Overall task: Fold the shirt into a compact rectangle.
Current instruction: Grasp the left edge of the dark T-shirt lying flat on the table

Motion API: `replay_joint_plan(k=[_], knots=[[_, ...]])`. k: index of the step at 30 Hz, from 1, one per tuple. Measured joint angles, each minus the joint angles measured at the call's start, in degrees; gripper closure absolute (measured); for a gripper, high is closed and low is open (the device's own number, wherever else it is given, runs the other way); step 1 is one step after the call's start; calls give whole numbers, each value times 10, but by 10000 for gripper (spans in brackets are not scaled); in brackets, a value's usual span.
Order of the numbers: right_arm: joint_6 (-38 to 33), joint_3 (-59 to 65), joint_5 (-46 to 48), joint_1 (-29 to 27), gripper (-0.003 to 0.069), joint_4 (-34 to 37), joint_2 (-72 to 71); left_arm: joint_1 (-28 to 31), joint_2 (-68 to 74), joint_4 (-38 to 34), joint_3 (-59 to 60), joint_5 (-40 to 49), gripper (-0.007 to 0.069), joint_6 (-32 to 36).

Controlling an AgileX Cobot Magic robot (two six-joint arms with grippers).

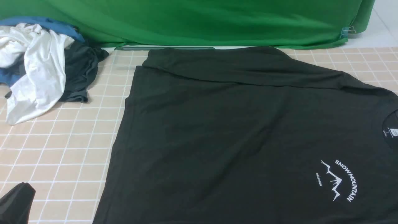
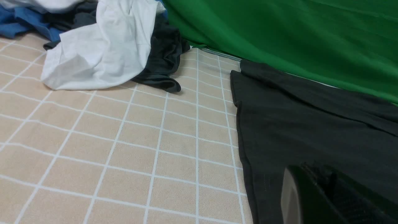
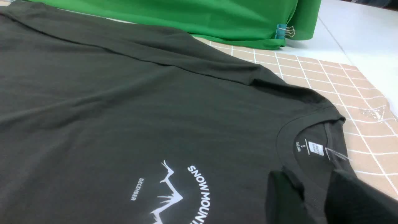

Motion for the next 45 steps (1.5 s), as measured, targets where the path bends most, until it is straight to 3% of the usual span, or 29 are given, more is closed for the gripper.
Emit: replay_joint_plan(k=[31, 34, 37, 40, 42, 43, 45], knots=[[0, 0, 0, 0, 412, 0, 0, 0, 0, 18, 0, -20, 611, -3], [0, 0, 0, 0, 412, 0, 0, 0, 0, -21, 0, -62, 611, -23], [2, 0, -15, 0, 412, 1, 0, 0, 0, -136, 0, -142, 611, -88], [31, 0, -49, 0, 412, 28, 0, 0, 0, -191, 0, -191, 611, -129], [122, 0, -106, 0, 412, 75, 0, 0, 0, -215, 0, -247, 611, -172], [129, 0, -111, 0, 412, 84, 0, 0, 0, -216, 0, -263, 611, -183], [254, 0, -165, 0, 412, 112, 0, 0, 0, -223, 0, -346, 611, -220]])
